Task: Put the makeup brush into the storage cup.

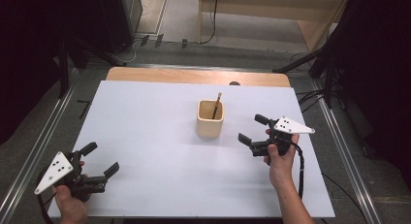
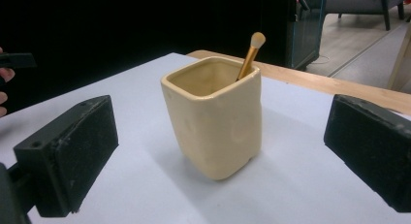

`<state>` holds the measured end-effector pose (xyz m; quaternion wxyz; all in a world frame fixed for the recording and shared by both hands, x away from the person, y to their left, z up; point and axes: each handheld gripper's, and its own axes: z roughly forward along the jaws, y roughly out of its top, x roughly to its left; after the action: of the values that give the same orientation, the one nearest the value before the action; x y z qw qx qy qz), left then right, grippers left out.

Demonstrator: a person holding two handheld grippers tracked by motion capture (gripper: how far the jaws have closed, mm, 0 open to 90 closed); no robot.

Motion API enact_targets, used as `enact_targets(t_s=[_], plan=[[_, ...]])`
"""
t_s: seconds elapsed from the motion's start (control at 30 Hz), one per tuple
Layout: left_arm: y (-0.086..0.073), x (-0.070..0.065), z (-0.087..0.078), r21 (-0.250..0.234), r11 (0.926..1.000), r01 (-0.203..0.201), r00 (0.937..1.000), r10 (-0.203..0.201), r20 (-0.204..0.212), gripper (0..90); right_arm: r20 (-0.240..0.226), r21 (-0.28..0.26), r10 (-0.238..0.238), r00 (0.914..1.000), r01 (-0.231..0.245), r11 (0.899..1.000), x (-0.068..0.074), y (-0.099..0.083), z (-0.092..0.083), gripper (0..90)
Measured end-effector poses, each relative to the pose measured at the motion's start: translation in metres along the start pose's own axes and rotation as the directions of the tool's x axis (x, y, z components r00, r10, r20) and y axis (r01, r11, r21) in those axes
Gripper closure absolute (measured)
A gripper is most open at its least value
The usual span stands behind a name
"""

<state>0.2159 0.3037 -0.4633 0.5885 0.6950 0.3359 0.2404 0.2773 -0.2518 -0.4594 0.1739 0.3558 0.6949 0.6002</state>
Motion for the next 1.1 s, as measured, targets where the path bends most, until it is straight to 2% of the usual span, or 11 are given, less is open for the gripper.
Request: enact_targets(t_s=[1.1], plan=[[0.000, 0.000, 0.000, 0.004, 1.0000, -0.001, 1.0000, 0.001, 0.001, 0.2, 0.057, 0.006, 0.024, 0.9981, -0.024, 1.000, -0.005, -0.032, -0.053, 0.0]])
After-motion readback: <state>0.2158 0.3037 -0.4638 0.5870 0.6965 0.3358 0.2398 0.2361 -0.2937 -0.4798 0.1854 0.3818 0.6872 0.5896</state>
